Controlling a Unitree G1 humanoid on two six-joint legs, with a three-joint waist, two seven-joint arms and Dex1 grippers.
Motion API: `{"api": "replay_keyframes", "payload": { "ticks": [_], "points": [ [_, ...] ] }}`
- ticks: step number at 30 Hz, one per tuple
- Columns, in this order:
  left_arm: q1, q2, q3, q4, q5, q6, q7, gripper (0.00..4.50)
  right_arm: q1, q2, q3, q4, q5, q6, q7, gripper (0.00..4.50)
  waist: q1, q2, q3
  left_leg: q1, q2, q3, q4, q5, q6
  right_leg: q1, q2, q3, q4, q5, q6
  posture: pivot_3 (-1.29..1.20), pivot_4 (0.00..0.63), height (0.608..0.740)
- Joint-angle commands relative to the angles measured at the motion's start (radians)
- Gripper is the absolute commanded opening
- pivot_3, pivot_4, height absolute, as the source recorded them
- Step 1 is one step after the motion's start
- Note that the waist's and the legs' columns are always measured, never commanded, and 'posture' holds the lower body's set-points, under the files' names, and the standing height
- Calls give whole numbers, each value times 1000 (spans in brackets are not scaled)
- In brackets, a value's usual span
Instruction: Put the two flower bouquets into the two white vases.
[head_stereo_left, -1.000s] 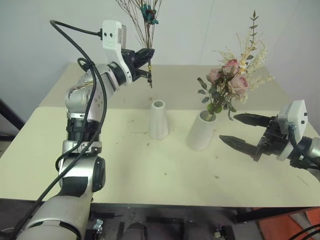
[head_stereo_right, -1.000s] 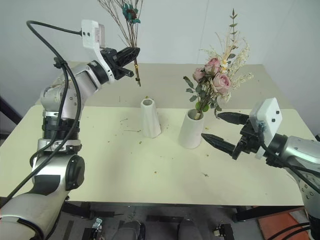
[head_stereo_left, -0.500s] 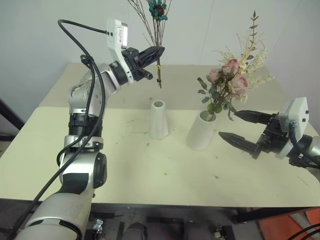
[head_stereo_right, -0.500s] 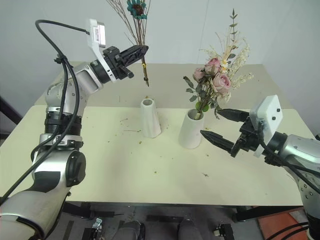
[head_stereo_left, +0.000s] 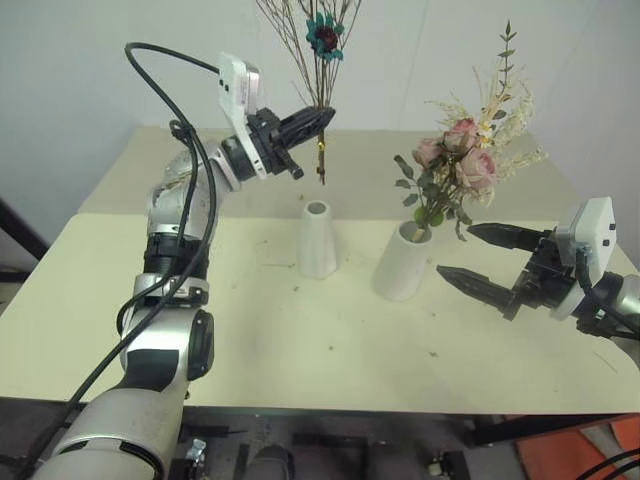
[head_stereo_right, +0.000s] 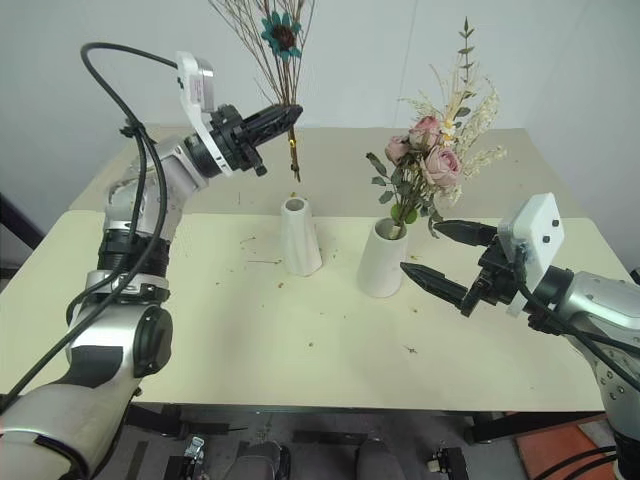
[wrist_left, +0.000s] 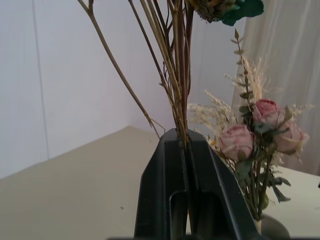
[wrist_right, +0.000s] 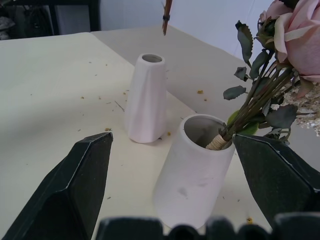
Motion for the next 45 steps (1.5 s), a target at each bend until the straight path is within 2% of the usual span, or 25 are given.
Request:
{"api": "replay_keyframes", "payload": {
  "ticks": [1,45],
  "points": [
    [5,-1,-6,-30,9,-21,-15,15,-3,1,-40,-31,16,-11,-5,4500,1,0,0,0,0,0,0,0,0,0,0,0,0,0,0,0,150,740],
    [177,-26,-23,-122,49,-59,2,15,5,-3,-49,-34,20,-7,4,4500,1,0,0,0,0,0,0,0,0,0,0,0,0,0,0,0,150,740]
  ]
}}
